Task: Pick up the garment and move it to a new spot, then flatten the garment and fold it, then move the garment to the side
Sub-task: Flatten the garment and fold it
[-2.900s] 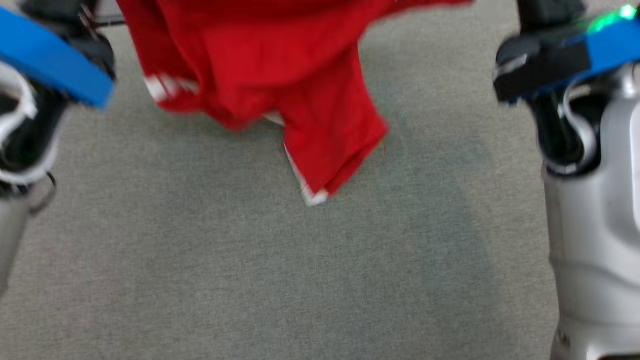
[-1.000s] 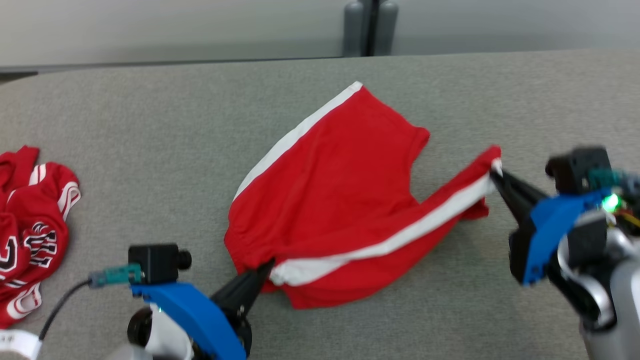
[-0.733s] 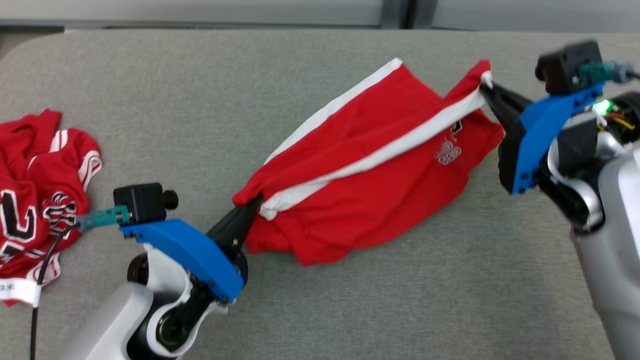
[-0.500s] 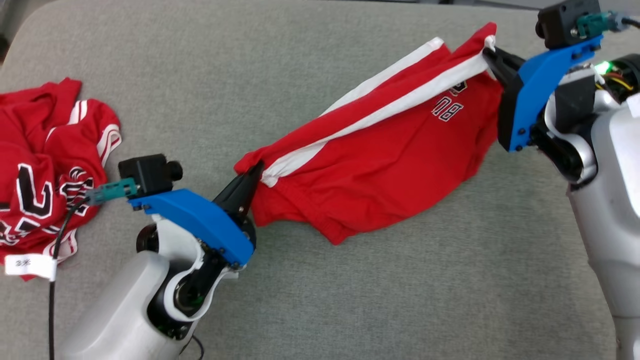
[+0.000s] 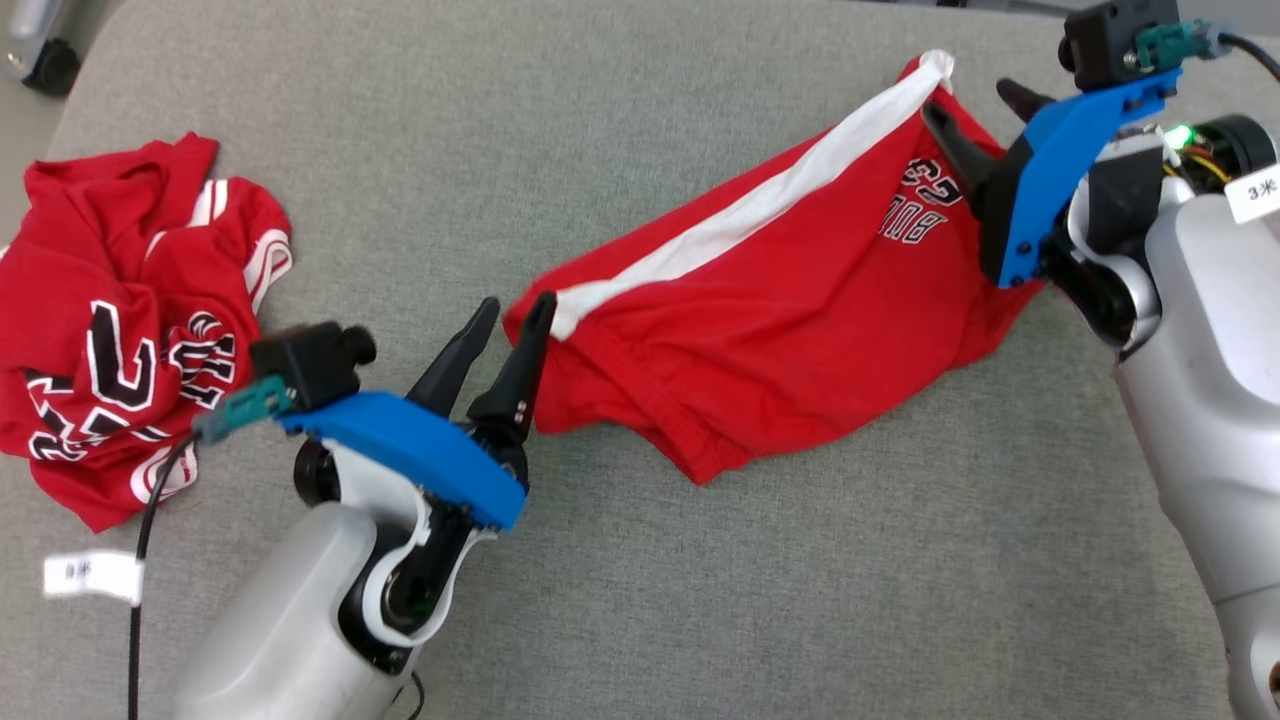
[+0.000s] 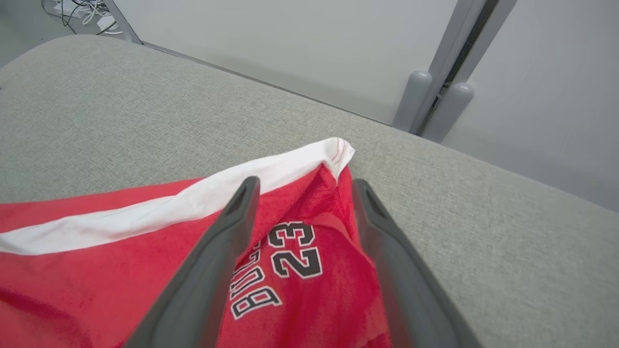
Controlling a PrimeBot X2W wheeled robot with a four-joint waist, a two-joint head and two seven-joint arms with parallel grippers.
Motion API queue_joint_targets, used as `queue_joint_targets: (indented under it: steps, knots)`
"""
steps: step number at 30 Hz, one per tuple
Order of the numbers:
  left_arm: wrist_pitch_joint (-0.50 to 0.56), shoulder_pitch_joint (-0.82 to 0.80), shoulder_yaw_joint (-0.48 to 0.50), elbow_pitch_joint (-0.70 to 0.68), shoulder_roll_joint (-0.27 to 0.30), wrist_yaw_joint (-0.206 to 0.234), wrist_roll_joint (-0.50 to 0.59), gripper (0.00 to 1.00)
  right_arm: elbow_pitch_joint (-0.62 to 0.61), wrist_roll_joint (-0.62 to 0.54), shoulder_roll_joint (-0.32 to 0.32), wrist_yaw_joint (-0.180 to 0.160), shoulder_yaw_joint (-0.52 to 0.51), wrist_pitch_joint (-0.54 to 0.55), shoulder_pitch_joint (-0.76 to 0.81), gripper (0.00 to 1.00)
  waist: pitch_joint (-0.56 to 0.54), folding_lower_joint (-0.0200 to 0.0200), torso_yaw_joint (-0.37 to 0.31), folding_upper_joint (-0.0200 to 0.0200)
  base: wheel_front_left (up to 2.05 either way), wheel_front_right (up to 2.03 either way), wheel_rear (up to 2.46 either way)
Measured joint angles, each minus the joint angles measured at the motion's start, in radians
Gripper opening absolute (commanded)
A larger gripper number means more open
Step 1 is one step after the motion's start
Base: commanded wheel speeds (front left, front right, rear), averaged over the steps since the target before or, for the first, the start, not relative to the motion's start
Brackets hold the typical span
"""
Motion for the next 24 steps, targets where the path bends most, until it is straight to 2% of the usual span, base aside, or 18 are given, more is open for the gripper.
queue_joint_targets:
  steps: [7,10,15,19,24]
  knots:
    - [-0.206,0.079,0.014,0.031,0.028,-0.011,0.132,1.00,0.043,0.069,-0.039,0.000,0.022,-0.012,0.070,1.00,-0.071,-0.0003,-0.008,0.0000,0.00,0.00,0.00]
    - [-0.235,0.082,-0.005,0.073,0.040,0.013,0.273,1.00,0.068,0.088,-0.064,0.000,0.022,-0.012,0.077,1.00,-0.078,-0.0004,-0.002,0.0000,0.00,0.00,0.00]
    - [-0.242,0.084,0.041,0.089,-0.021,0.022,0.411,1.00,0.125,0.113,-0.080,0.000,0.021,0.006,0.078,1.00,-0.057,-0.0003,0.019,0.0000,0.00,0.00,0.00]
    - [-0.243,0.096,0.078,0.076,-0.071,-0.007,0.498,1.00,0.182,0.109,-0.104,0.000,-0.009,-0.004,0.056,1.00,-0.031,-0.0003,0.049,0.0000,0.00,0.00,0.00]
    - [-0.243,0.118,0.131,0.071,-0.099,-0.037,0.567,1.00,0.254,0.090,-0.099,0.000,-0.037,-0.022,0.018,1.00,0.002,-0.0001,0.086,0.0000,0.00,0.00,0.00]
